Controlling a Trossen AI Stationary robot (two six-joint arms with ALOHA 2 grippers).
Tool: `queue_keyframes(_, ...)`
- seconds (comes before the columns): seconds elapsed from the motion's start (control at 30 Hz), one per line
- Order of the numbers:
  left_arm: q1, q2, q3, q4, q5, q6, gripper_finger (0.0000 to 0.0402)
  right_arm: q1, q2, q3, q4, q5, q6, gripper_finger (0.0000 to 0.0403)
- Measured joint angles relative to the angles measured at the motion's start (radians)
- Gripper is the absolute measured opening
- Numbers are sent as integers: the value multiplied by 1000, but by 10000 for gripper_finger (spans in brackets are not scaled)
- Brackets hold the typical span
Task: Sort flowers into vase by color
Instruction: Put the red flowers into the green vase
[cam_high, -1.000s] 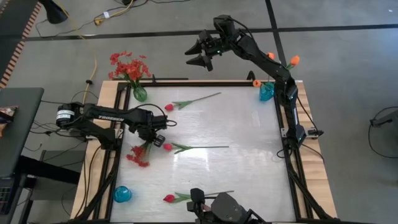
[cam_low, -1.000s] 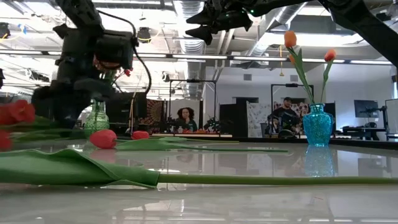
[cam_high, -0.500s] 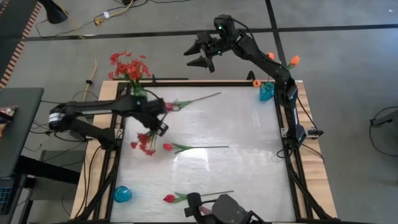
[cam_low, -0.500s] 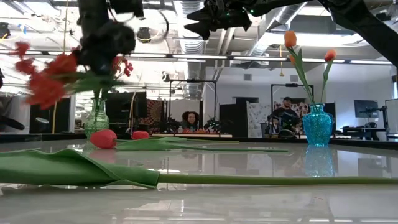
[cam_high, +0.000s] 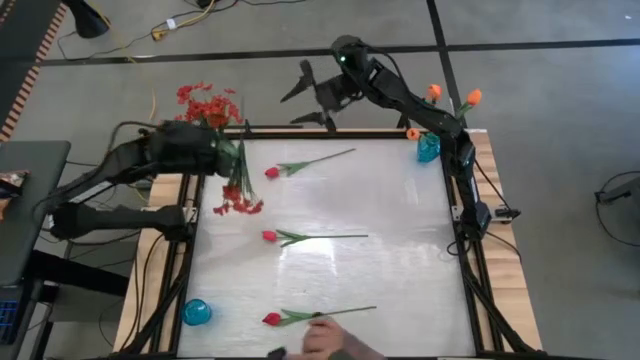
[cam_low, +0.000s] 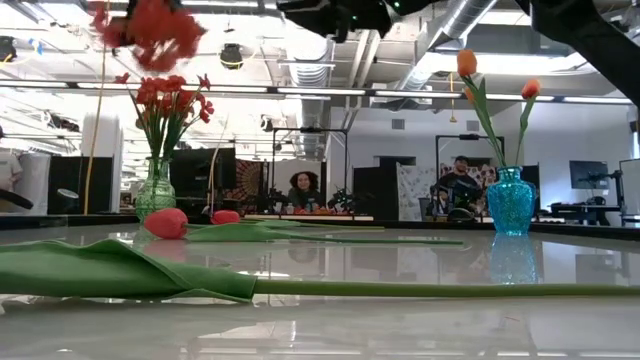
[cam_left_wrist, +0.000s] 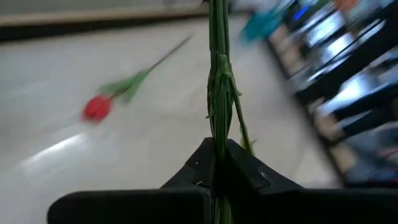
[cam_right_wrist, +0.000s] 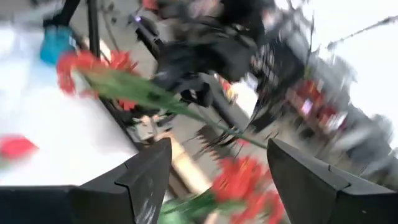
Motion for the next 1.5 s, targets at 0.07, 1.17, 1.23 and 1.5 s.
queue_keyframes(0.07,12,-45,0,66,12,-42,6,26,0,0,21,1,-132,292)
queue_keyframes(1.17,18,39,0,505,235,-224,6,302,0,1,168,692,-844,257)
queue_keyframes(1.23,18,39,0,515,239,-224,6,303,0,1,162,695,-843,233)
queue_keyframes(1.5,18,37,-1,517,249,-210,6,303,0,1,155,695,-842,97)
